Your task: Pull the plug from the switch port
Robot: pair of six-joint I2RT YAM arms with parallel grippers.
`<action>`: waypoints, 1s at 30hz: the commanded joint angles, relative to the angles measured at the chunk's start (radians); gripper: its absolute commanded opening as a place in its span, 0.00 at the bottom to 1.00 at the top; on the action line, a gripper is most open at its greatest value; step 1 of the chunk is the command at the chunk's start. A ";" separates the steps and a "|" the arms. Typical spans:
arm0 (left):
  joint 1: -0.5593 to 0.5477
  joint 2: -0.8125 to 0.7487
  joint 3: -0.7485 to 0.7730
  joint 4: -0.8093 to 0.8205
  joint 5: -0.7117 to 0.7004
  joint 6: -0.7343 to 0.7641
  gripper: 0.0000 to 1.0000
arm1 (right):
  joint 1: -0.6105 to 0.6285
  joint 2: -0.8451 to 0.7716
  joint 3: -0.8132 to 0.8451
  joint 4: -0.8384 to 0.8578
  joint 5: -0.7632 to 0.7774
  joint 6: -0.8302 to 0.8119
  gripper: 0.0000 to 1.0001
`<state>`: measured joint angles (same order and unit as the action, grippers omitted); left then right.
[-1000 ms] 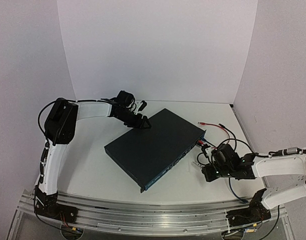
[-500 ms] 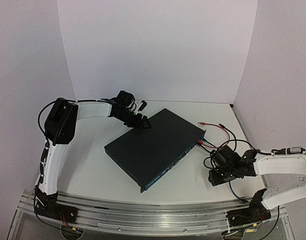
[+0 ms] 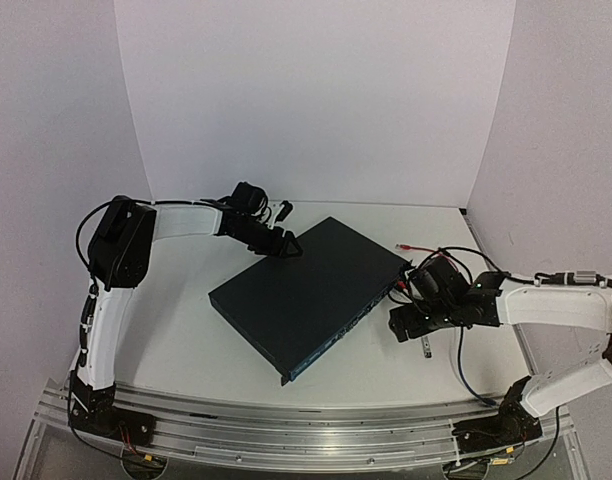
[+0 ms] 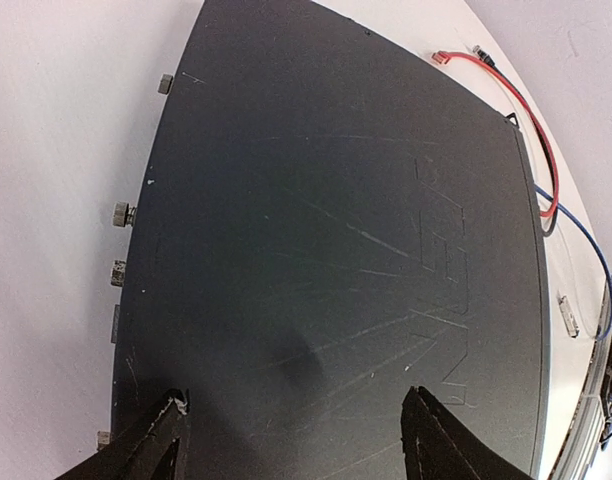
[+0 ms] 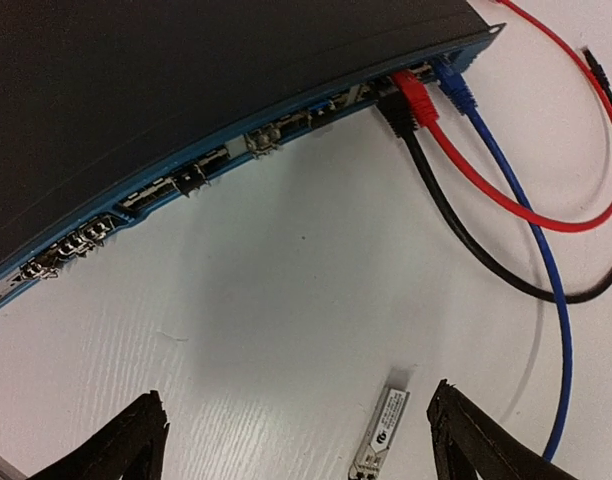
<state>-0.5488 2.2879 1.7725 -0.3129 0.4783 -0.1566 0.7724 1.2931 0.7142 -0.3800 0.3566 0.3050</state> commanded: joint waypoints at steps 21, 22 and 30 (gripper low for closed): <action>0.006 0.059 -0.032 -0.137 -0.046 -0.038 0.72 | -0.145 0.312 0.072 0.420 -0.263 -0.189 0.79; 0.006 0.059 -0.032 -0.137 -0.047 -0.038 0.72 | -0.145 0.321 0.080 0.422 -0.280 -0.195 0.77; 0.006 0.063 -0.022 -0.138 -0.055 -0.044 0.72 | -0.145 0.380 0.121 0.421 -0.330 -0.234 0.61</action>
<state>-0.5488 2.2879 1.7733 -0.3099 0.4763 -0.1737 0.6323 1.6478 0.7935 0.0130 0.0793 0.1056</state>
